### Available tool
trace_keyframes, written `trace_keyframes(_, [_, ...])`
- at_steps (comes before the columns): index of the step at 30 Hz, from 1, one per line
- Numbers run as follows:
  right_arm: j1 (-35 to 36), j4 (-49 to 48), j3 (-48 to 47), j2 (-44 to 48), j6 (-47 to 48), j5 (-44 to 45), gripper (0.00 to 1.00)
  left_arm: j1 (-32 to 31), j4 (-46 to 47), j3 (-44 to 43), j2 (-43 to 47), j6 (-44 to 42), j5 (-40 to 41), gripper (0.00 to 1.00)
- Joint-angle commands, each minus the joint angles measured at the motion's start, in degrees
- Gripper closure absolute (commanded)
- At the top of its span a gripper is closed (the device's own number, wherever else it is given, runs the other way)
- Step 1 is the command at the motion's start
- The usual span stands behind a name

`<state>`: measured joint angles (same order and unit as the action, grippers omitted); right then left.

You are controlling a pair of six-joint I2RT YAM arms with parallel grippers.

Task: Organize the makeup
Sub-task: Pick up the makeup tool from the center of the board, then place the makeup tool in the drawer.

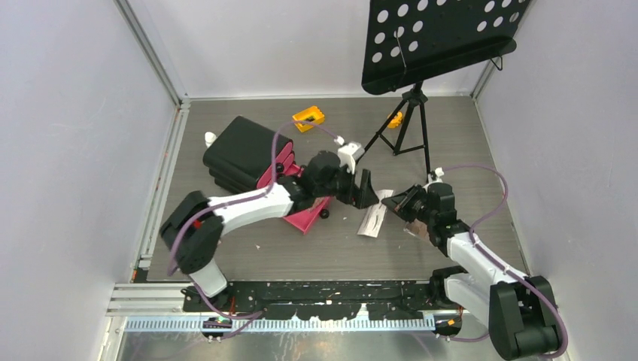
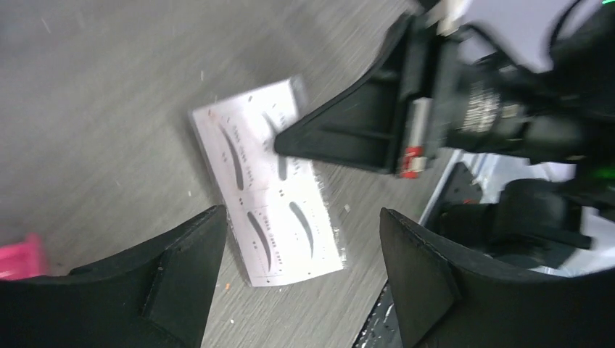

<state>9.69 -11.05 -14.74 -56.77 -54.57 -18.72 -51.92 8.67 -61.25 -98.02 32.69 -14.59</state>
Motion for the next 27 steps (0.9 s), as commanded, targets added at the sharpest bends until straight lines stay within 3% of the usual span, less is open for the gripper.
trace_keyframes(1, [0.28,2.33,-6.09,3.48,2.81,-0.49,1.0,1.69,-7.98,-5.63,11.89,-7.23,0.98,0.21])
trace_keyframes(8, [2.3,-5.38,-12.44,0.34,-3.42,-6.94,1.0,4.71,-25.11,-4.94,29.93,-15.45,15.96,0.14])
trace_keyframes(15, [16.2,-11.5,-23.02,-13.31,-0.6,-4.56,1.0,12.04,-34.2,-0.54,45.08,-16.09,22.65,0.07])
trace_keyframes(27, [17.6,-23.0,-50.85,-47.92,-1.6,-37.62,1.0,13.42,-44.87,0.49,56.74,-21.46,31.37,0.06])
